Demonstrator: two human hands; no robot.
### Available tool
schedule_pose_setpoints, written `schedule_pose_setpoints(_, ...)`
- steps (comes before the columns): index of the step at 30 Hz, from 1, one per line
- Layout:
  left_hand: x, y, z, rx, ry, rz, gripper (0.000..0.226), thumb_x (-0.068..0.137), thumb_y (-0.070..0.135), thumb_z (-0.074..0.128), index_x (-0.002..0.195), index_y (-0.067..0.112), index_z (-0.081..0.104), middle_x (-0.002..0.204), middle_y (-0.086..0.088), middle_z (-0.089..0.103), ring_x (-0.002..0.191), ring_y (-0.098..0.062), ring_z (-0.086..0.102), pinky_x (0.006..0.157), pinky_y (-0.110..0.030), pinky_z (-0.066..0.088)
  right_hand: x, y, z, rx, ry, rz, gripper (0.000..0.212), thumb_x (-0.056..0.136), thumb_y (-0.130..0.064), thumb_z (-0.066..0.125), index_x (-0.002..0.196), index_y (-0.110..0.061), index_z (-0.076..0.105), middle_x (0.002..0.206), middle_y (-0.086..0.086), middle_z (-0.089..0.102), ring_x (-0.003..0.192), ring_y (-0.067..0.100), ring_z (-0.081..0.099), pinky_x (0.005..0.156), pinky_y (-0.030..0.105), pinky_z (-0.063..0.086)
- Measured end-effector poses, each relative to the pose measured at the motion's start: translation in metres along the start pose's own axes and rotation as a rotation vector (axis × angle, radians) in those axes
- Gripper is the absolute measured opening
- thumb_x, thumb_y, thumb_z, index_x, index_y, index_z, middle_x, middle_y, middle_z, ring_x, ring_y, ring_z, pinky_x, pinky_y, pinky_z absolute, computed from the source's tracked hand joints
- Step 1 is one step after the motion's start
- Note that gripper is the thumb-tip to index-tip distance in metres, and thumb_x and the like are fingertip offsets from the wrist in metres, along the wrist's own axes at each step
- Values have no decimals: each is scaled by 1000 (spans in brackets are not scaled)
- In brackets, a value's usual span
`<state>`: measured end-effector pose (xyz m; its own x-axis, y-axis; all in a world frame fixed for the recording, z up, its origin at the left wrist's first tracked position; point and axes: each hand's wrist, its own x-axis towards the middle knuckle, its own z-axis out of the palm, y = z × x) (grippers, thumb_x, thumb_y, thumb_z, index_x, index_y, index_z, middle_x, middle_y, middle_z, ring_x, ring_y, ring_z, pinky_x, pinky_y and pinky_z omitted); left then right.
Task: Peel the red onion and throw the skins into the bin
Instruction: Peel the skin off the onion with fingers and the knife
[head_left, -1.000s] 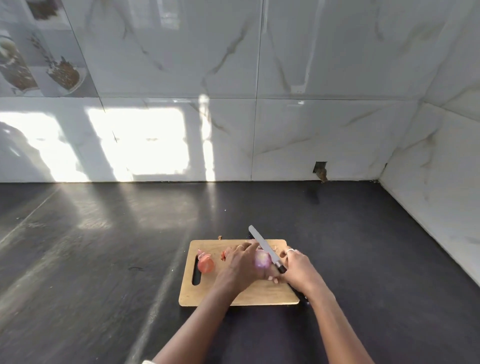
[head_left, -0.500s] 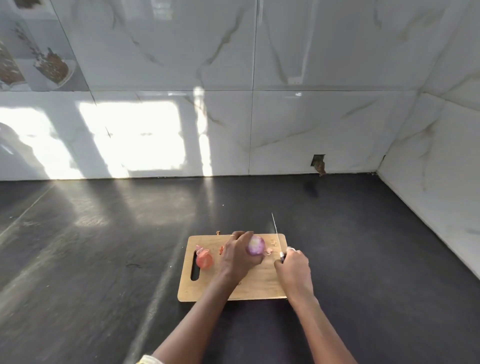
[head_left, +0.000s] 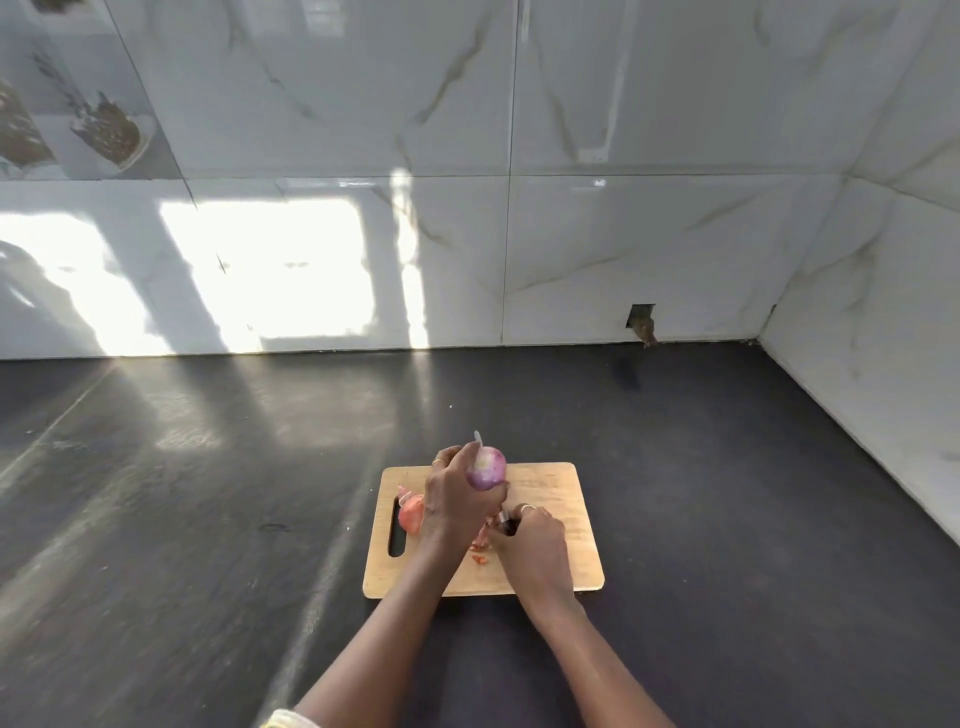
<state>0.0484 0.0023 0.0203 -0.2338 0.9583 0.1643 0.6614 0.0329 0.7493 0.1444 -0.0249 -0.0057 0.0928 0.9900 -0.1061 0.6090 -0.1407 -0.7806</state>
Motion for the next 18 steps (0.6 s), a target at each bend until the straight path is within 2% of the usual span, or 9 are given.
schedule_pose_setpoints(5,1,3,3,-25,-64,-37,64,70,24,76,128,15,52,128,-6,53,112,-21,53,89,-21,40,7,7,-20,-40,107,87,13,79,-13,57,67,-13,55,79,6,60,74,24,52,63,27,34)
schedule_pose_setpoints(7,-3,7,7,-35,-132,-52,66,69,25,75,129,17,51,129,-3,51,114,-20,52,90,-19,37,11,13,-32,-92,153,100,6,78,-10,56,74,-11,60,84,8,62,80,27,56,65,27,35)
schedule_pose_setpoints(9,-5,12,14,-22,-185,-37,69,64,35,73,128,18,52,129,-3,53,116,-23,51,95,-25,38,13,20,-41,-141,176,101,14,81,-7,52,87,-8,65,92,9,60,88,28,56,69,27,35)
schedule_pose_setpoints(11,-7,17,21,58,-233,13,68,63,40,69,126,19,55,129,-1,54,118,-23,49,92,-23,33,15,26,-44,-190,186,94,18,87,-7,49,95,-4,65,97,11,59,91,28,55,70,27,33)
schedule_pose_setpoints(12,-8,20,24,79,-268,31,63,66,36,71,124,16,56,130,-2,53,118,-23,48,88,-20,30,15,28,-44,-209,189,95,18,89,-9,49,96,-3,64,97,12,58,91,29,55,69,27,33)
schedule_pose_setpoints(14,-8,22,31,71,-345,51,57,72,25,73,123,11,55,131,-6,51,120,-22,46,91,-20,31,15,29,-44,-228,175,104,16,90,-14,53,95,-2,62,95,12,57,88,29,55,68,28,35)
schedule_pose_setpoints(18,-9,21,38,60,-399,46,64,72,25,76,128,11,49,133,-6,47,121,-21,45,95,-22,33,17,30,-47,-198,129,122,10,83,-7,57,92,-3,61,94,9,57,81,25,52,67,28,37)
